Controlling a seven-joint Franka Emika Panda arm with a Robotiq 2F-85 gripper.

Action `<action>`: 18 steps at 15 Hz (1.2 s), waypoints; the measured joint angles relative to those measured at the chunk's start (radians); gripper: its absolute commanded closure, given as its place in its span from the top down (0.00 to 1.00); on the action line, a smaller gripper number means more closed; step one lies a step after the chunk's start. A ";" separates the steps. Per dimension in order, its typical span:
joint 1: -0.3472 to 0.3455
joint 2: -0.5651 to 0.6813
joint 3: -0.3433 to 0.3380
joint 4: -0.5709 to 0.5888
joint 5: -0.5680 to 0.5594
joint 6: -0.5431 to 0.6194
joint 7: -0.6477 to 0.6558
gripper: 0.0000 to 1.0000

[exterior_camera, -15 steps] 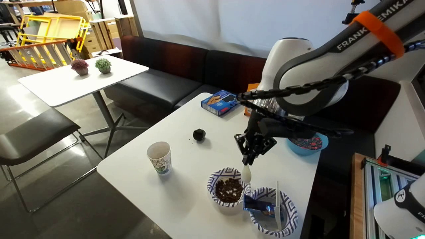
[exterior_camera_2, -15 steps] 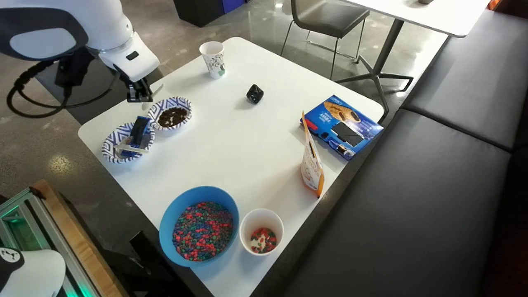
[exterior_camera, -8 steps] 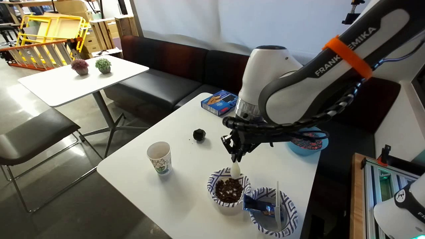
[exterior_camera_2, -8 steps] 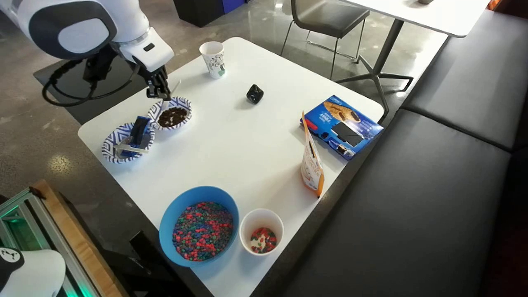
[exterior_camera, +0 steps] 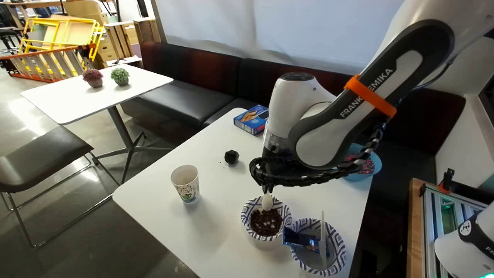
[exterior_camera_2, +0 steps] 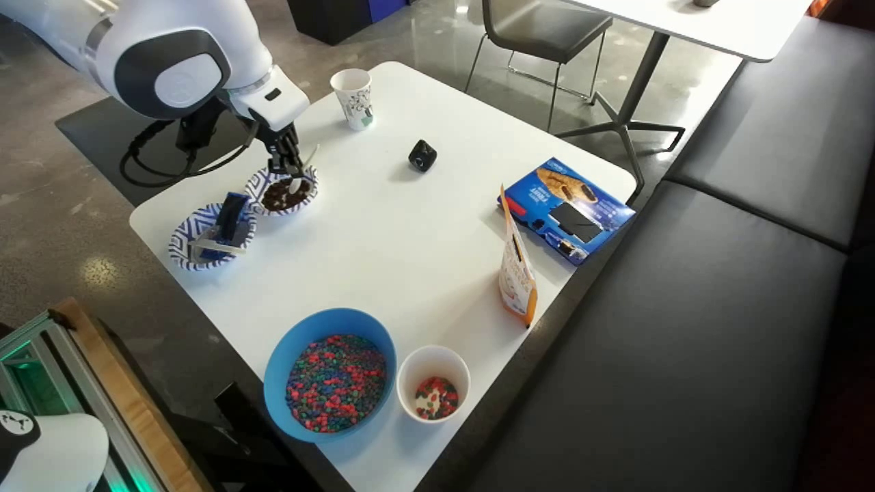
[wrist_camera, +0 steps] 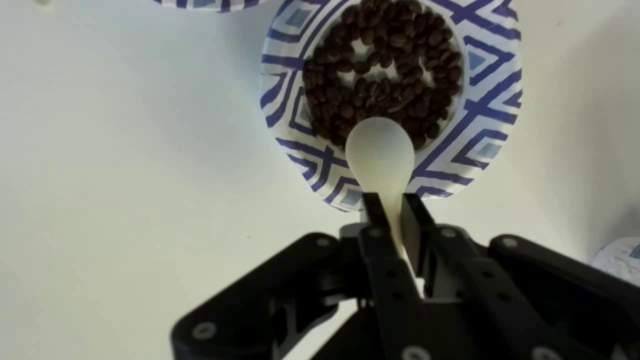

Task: Use the spoon to scoop some of the contents in the bowl and put the spoon on the table

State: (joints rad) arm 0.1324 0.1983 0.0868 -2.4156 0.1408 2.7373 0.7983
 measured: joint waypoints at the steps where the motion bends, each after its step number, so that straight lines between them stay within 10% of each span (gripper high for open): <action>1: 0.008 0.011 -0.008 0.006 -0.009 0.007 0.006 0.03; 18: 0.131 0.088 -0.120 0.035 -0.133 0.071 0.120 0.03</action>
State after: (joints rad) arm 0.2633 0.2858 -0.0333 -2.3802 0.0075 2.8080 0.9188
